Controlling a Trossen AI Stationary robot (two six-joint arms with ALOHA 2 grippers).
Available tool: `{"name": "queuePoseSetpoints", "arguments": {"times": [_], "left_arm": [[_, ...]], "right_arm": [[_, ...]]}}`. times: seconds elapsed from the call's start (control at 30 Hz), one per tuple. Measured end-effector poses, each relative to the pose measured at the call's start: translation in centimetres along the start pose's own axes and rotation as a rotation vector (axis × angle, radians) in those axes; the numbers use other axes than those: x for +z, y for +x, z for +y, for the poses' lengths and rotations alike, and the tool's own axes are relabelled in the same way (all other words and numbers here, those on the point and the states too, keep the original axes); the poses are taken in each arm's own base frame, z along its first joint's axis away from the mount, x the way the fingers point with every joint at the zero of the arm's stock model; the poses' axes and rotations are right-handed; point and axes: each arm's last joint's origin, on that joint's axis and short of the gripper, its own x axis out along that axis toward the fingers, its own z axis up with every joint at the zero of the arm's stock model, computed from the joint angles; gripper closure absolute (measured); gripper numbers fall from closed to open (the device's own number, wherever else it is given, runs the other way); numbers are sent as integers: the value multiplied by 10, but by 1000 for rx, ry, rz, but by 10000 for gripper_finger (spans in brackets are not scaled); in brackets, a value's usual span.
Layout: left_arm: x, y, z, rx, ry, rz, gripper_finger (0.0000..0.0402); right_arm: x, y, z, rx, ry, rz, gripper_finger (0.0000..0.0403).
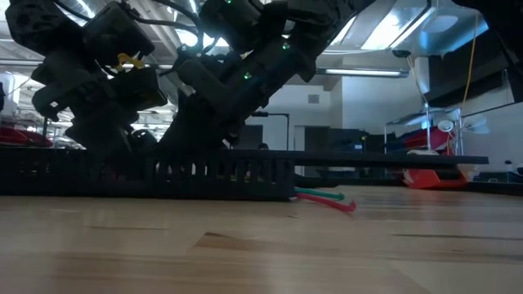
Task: Ziptie cables
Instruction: Close the black cable duct lid
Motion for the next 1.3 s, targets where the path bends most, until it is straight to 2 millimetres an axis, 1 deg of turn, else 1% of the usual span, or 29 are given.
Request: {"name": "queuePoseSetpoints", "arguments": {"times": [0.1, 0.27, 0.33, 0.43, 0.53, 0.67, 0.73, 0.83, 0.93, 1.0, 1.1, 1.2, 1.3], "left_arm": [[0, 2, -2, -3, 20, -10, 179], [1, 7, -6, -14, 62, -43, 157], [6, 11, -7, -11, 78, -58, 145], [14, 14, -6, -7, 75, -50, 128], [23, 12, -3, 10, 67, -10, 118], [35, -5, -5, 31, 89, 80, 117], [41, -17, -7, 42, 94, 91, 119], [50, -42, -10, 60, 80, 73, 121], [46, -61, -11, 100, 39, 94, 121], [41, -70, -10, 133, 12, 103, 121], [35, -75, -8, 155, -18, 99, 121], [43, -73, -8, 145, -3, 2, 121], [45, -65, -4, 167, 35, 9, 121]], "right_arm": [[-2, 4, 0, -10, -2, -9, 178], [-2, 5, 0, -37, 22, -15, 178], [0, 6, 0, -41, 24, -39, 178], [-2, 6, -1, -49, 25, -21, 178], [-3, 4, -2, -64, 19, 5, 178], [-4, 4, -2, -67, 9, 22, 178], [-4, 4, -2, -65, 12, 20, 178], [-4, 4, -3, -65, 17, 21, 178], [-4, 4, -3, -70, 16, 22, 178], [-4, 4, -3, -74, 15, 22, 178], [-3, 4, -3, -74, 14, 16, 178], [-4, 4, -3, -74, 13, 12, 178], [-4, 4, -3, -74, 13, 12, 178]]}}
